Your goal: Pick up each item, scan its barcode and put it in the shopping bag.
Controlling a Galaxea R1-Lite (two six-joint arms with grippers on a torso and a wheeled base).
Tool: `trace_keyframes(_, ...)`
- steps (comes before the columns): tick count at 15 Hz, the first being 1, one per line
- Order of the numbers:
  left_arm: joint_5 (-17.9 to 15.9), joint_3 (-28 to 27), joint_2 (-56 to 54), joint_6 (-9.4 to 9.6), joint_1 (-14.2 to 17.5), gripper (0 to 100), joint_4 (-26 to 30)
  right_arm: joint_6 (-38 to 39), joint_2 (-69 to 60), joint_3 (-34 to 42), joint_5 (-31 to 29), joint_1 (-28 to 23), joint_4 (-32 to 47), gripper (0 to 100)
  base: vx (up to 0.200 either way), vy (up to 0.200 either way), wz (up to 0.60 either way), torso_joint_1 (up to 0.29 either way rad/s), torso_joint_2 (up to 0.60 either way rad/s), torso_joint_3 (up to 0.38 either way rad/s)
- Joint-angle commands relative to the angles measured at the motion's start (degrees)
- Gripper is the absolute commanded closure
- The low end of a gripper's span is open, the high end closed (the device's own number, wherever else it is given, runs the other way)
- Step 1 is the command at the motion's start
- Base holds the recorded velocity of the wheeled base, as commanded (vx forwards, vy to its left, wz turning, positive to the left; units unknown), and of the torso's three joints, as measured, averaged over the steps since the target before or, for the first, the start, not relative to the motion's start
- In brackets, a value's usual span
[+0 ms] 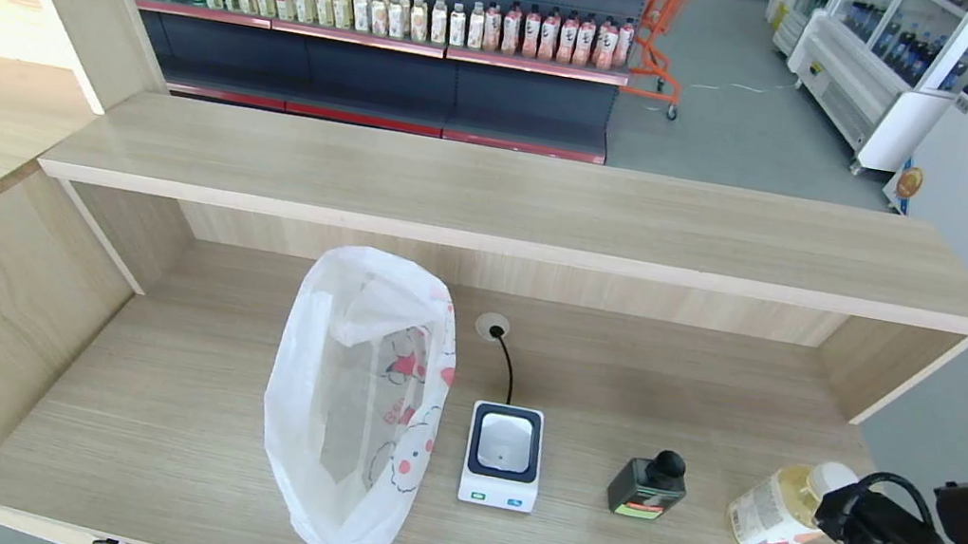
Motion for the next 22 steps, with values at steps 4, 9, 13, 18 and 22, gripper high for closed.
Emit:
trace_keyframes(4, 0.0, 0.0, 0.0, -0.01, 0.0, 0, 0.0, -6.8, 12.2, -0.9, -0.4, -1.4, -10.3, 0, 0.000, 0.000, 0.00, 0.000, 0.00, 0.000)
trace_keyframes(9, 0.0, 0.0, 0.0, -0.01, 0.0, 0, 0.0, -19.1, 21.1, -1.8, 0.2, -5.6, -21.5, 0, 0.000, 0.000, 0.00, 0.000, 0.00, 0.000)
trace_keyframes(13, 0.0, 0.0, 0.0, -0.01, 0.0, 0, 0.0, -21.2, 27.0, -8.7, 5.2, -5.6, -23.4, 0, 0.000, 0.000, 0.00, 0.000, 0.00, 0.000)
trace_keyframes(18, 0.0, 0.0, 0.0, -0.01, 0.0, 0, 0.0, -22.8, 32.3, -13.2, 7.9, -3.4, -25.1, 0, 0.000, 0.000, 0.00, 0.000, 0.00, 0.000)
trace_keyframes(22, 0.0, 0.0, 0.0, -0.01, 0.0, 0, 0.0, -23.0, 36.6, -15.2, 8.0, -2.3, -30.1, 0, 0.000, 0.000, 0.00, 0.000, 0.00, 0.000)
